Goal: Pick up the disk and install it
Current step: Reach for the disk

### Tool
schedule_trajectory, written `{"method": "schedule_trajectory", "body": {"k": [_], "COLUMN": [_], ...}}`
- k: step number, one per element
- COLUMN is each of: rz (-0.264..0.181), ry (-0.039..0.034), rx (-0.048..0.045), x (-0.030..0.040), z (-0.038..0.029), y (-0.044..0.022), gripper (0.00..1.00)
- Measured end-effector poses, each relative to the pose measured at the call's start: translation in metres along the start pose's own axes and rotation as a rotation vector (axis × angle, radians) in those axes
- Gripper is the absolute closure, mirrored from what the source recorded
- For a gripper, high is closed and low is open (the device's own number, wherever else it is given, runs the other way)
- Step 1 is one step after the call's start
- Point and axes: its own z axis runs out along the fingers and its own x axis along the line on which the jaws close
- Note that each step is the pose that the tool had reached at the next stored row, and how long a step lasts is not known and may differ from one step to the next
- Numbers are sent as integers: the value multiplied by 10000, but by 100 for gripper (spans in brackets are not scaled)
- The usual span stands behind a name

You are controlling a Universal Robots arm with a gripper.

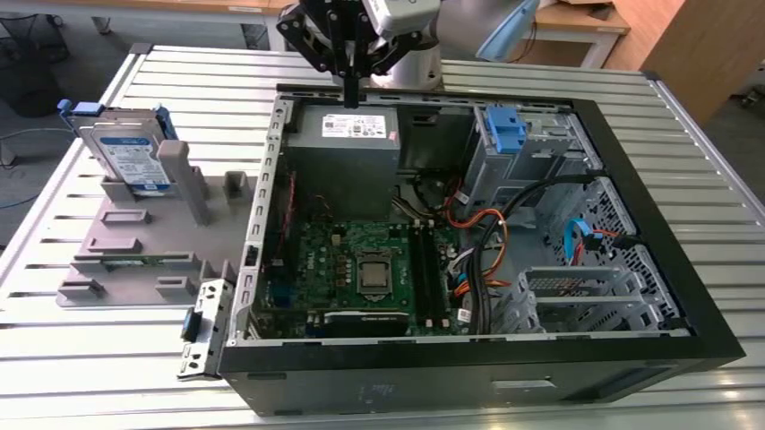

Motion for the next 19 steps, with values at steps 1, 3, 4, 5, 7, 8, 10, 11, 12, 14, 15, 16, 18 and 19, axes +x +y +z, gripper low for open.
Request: {"method": "schedule_trajectory", "body": {"k": [1,3,4,5,7,8,10,11,12,14,15,16,18,19], "rz": [0,0,0,0,0,0,0,-1,0,0,-1,-1,-1,0], "ry": [0,0,0,0,-1,-1,0,0,0,-2,-6,-12,-22,-26], "rx": [1,1,1,1,-1,-2,0,0,0,2,0,-2,-3,-3], "x": [0,-1,-1,-1,-1,-1,-1,-1,2,21,43,65,115,139], "z": [-4,-15,-22,-26,-27,-27,-28,-28,-28,-29,-28,-27,-27,-27], "y": [0,1,1,1,1,1,1,1,1,-1,-2,-4,-8,-9], "gripper": [89,89,89,89,89,89,89,89,89,89,89,89,89,89]}}
